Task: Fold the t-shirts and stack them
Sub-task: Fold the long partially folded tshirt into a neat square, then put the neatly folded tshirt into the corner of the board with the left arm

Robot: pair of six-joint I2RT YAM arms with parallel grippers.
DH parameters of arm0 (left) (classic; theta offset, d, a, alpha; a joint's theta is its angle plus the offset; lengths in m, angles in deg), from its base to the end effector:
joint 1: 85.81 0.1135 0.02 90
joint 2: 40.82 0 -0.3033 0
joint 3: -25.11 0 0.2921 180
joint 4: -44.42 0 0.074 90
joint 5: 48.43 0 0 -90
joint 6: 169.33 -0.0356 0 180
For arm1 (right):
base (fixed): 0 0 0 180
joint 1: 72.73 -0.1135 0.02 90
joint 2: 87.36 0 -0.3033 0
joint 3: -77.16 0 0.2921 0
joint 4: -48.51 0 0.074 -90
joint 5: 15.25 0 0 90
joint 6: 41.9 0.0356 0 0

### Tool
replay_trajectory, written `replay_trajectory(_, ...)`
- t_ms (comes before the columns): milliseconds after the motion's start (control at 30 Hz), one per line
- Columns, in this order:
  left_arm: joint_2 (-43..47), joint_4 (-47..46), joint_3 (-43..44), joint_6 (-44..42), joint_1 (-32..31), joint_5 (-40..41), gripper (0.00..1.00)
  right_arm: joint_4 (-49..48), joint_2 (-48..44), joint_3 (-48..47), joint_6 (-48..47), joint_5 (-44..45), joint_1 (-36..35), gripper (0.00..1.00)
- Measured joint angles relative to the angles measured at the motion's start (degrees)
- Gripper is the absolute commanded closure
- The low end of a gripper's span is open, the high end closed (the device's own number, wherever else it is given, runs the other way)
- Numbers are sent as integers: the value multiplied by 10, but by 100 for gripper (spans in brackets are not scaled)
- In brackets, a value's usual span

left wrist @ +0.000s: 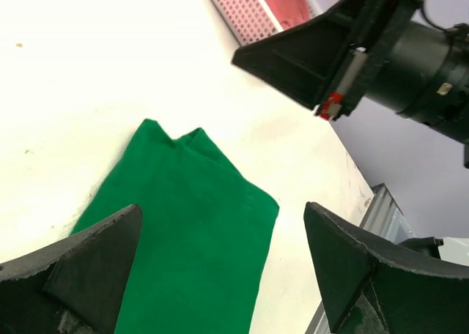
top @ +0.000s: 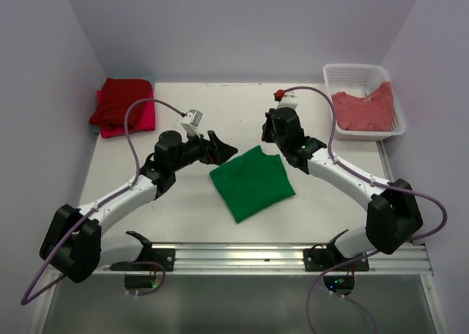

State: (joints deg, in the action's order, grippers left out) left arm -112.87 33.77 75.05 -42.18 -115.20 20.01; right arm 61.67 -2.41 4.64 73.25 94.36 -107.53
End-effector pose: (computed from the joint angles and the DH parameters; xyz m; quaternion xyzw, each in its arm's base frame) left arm 0.2568 -0.1597 0.2708 0.0667 0.7668 -0.4622 0.4405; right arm 0.3152 0.2045 0.3063 0.0203 0.8385 0.1376 0.5269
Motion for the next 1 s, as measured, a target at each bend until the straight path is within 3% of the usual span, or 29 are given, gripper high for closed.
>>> replay_trajectory(133, 23, 57, -9, -1, 0, 30, 7, 29, -16, 1, 2, -10, -1, 100)
replay_trajectory(300, 26, 127, -90, 28, 0, 52, 9, 79, -19, 47, 20, -42, -16, 100)
replay_trajectory(500, 76, 209, -150, 71, -12, 83, 4, 120, -27, 109, 40, -76, -56, 100)
replay_trajectory(667, 100, 215, -151, 96, -23, 93, 0, 129, -26, 126, 52, -90, -60, 100)
replay_trajectory(1000, 58, 177, -183, 151, -49, 81, 0, 124, 24, 128, 68, -102, -60, 100)
